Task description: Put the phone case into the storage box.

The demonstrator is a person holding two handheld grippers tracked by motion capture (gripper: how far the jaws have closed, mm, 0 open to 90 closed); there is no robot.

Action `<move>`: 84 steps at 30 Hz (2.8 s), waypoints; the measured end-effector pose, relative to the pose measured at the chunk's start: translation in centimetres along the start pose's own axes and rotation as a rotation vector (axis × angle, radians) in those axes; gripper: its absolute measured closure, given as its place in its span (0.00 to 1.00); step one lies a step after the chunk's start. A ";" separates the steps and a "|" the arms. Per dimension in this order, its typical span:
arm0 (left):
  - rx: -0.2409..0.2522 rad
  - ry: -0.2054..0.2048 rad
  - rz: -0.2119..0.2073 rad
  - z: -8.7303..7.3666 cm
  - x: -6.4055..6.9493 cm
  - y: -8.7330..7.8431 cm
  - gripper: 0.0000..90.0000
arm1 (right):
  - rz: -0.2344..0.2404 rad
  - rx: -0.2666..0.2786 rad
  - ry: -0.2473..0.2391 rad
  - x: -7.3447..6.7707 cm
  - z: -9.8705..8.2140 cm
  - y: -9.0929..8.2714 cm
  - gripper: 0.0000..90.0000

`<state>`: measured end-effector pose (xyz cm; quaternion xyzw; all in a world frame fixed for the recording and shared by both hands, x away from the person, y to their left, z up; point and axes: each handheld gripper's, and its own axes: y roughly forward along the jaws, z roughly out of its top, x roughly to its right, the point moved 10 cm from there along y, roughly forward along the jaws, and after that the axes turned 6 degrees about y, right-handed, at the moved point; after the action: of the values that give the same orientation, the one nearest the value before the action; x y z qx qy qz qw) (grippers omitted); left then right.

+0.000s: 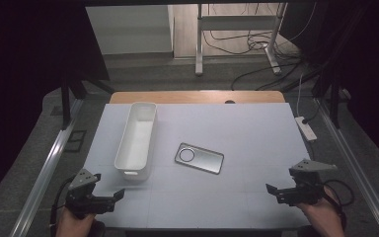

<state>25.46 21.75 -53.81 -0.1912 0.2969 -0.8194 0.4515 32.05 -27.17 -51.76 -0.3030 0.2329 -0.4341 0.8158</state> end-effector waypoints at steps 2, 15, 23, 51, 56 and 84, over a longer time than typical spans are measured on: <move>-0.001 0.002 -0.001 0.0 0.0 0.0 0.01 | 0.014 0.002 -0.013 -0.3 0.2 0.2 0.00; 0.005 0.001 0.000 0.0 0.1 0.0 0.00 | 0.055 0.014 -0.024 -1.3 1.6 1.6 0.00; 0.002 0.004 -0.002 0.0 0.1 0.0 0.00 | 0.083 0.000 -0.035 -2.4 2.4 2.7 0.00; -0.006 0.013 -0.006 0.0 0.2 0.1 0.00 | 0.118 -0.036 -0.088 -4.7 4.5 5.9 0.00; -0.005 0.014 -0.008 0.0 0.2 0.1 0.00 | 0.112 -0.051 -0.106 -5.0 4.8 6.5 0.00; -0.005 0.018 -0.018 0.0 0.3 0.1 0.00 | 0.118 -0.186 -0.122 -6.7 5.7 11.2 0.00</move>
<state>25.35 21.44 -53.85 -0.1877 0.3013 -0.8244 0.4409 38.64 -14.89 -54.70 -0.3891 0.2396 -0.3427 0.8208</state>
